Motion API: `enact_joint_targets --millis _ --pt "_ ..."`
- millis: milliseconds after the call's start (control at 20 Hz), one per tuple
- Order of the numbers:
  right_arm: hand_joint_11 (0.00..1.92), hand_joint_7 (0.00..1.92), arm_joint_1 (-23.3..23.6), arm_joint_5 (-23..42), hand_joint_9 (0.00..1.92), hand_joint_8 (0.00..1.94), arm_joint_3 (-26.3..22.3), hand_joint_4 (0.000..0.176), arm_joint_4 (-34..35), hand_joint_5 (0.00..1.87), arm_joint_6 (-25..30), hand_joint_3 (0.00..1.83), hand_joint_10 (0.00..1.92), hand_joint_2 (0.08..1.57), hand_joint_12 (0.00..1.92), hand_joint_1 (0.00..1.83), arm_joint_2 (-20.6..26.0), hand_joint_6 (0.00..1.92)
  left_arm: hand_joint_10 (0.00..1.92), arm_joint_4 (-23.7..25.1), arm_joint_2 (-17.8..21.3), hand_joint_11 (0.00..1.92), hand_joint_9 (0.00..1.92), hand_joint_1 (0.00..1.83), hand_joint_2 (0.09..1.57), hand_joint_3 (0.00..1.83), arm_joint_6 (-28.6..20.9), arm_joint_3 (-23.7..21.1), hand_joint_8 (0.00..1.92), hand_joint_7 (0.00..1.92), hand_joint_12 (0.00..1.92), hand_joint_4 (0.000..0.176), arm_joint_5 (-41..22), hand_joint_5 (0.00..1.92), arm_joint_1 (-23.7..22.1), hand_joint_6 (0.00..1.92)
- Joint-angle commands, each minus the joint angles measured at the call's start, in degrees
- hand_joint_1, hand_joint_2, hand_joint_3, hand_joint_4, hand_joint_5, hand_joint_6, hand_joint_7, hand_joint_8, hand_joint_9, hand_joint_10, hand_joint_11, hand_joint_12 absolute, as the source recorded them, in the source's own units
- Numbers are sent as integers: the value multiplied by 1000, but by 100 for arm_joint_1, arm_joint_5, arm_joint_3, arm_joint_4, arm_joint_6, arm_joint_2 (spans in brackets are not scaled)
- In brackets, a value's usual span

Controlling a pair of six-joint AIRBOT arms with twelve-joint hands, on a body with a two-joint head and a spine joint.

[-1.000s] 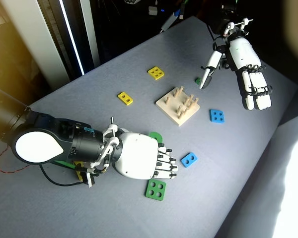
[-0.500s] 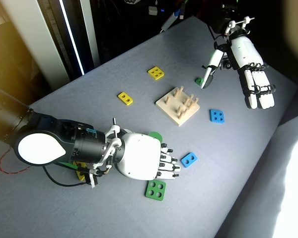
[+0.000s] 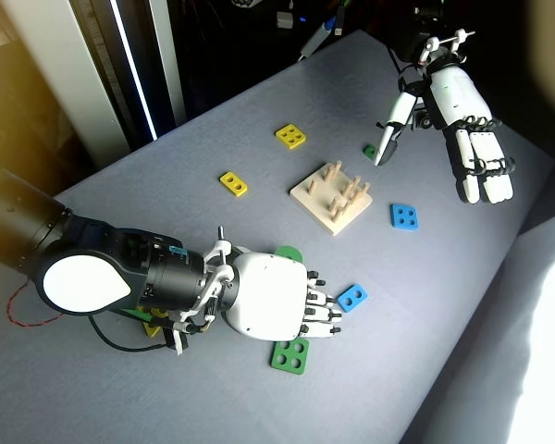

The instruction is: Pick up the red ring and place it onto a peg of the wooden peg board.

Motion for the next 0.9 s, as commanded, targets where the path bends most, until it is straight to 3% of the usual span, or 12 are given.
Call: enact_joint_targets --millis 0,100,200,300,450,650,750,800,850 --pt "0 426 -20 67 261 3 24 0 0 798 -43 0 24 1012 932 1019 -64 6 0 8 18 30 0 530 982 1 -9 1 0 0 19 176 -682 33 -88 1" --pt "0 426 -38 67 261 3 25 0 1 798 -42 0 24 1012 932 1019 -79 6 0 8 29 30 0 530 982 1 -9 -3 0 0 19 176 -682 33 -88 1" --pt "0 412 -58 70 234 0 23 0 4 792 -40 1 8 1012 720 990 -97 2 0 8 37 39 0 506 978 0 -9 -8 0 0 26 176 -687 25 -88 0" --pt "0 428 -78 98 243 4 23 0 38 794 -37 1 9 1018 651 998 -113 2 0 7 37 5 0 511 980 0 -9 -9 0 0 16 176 -687 29 -88 1" --pt "0 423 -112 132 257 2 15 0 56 804 -15 0 11 1018 820 1002 -128 4 0 4 39 0 0 517 977 0 -9 -8 0 0 0 166 -687 29 -88 2" --pt "0 402 -135 184 246 0 -3 0 56 782 30 3 5 1035 830 967 -143 0 0 -1 41 0 0 507 968 0 -9 -8 0 0 0 175 -687 35 -88 4" --pt "0 419 -153 206 260 6 -33 0 56 786 31 1 10 1036 926 972 -150 3 0 -1 41 1 0 501 976 1 -9 -8 0 0 0 160 -683 32 -88 2" --pt "0 431 -167 218 270 8 -46 11 55 799 31 1 13 1036 948 960 -151 8 0 -1 41 0 0 497 971 0 -9 -8 0 0 0 165 -682 33 -88 2" --pt "0 437 -181 228 264 4 -55 9 55 818 32 1 9 1042 883 955 -151 12 0 -1 40 0 0 494 968 0 -9 -6 0 0 0 172 -678 30 -88 1"
